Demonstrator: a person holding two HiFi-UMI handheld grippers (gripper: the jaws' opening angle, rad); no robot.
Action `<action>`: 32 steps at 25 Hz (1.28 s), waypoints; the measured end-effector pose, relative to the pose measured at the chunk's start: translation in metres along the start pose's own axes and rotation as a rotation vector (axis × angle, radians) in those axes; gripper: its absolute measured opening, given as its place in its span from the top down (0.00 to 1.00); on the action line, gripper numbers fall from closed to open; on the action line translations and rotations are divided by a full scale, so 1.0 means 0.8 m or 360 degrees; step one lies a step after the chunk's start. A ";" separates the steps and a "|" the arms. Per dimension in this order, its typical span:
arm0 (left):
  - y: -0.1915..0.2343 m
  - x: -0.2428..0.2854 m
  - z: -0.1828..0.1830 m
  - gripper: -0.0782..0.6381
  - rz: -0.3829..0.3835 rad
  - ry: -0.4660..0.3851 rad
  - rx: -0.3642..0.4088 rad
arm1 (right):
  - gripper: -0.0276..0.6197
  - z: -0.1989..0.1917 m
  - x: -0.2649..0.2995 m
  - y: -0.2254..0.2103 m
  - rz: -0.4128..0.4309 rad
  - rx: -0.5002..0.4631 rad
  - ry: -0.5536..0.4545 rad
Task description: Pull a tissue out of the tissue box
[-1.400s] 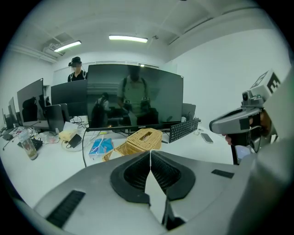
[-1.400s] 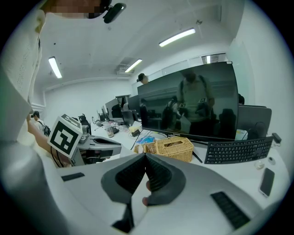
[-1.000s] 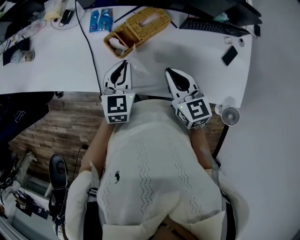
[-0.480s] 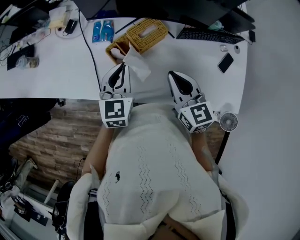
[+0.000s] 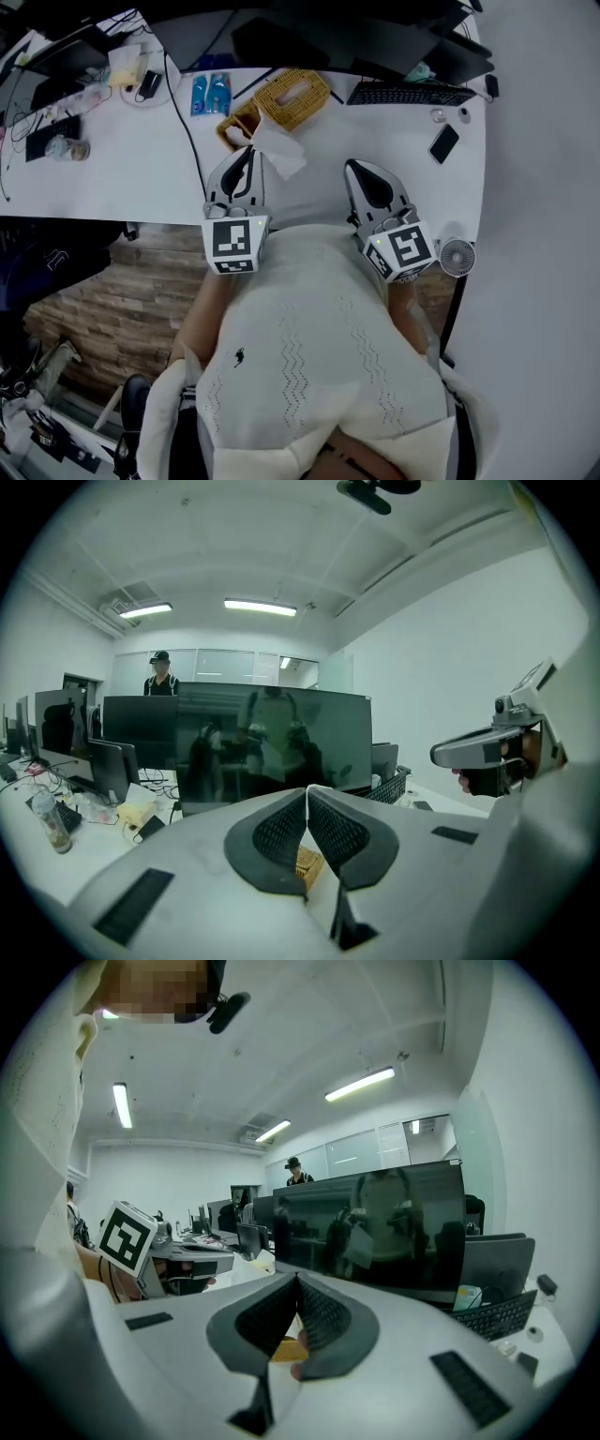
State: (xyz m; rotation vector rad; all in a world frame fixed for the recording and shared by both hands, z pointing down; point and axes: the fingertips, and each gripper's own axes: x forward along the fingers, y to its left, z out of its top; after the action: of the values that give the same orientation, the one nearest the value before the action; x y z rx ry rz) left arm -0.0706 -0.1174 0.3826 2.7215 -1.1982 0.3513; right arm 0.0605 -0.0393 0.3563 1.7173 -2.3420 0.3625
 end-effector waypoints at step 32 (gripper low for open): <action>0.019 -0.035 0.087 0.87 0.0053 -0.0252 -0.0060 | 0.96 0.084 -0.032 0.005 -0.0045 -0.0018 -0.0259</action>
State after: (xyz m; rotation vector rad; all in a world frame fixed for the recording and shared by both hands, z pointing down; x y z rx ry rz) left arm -0.0895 -0.1231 0.3089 2.7433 -1.2758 0.1174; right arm 0.0627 -0.0368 0.2841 1.8360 -2.4223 0.2113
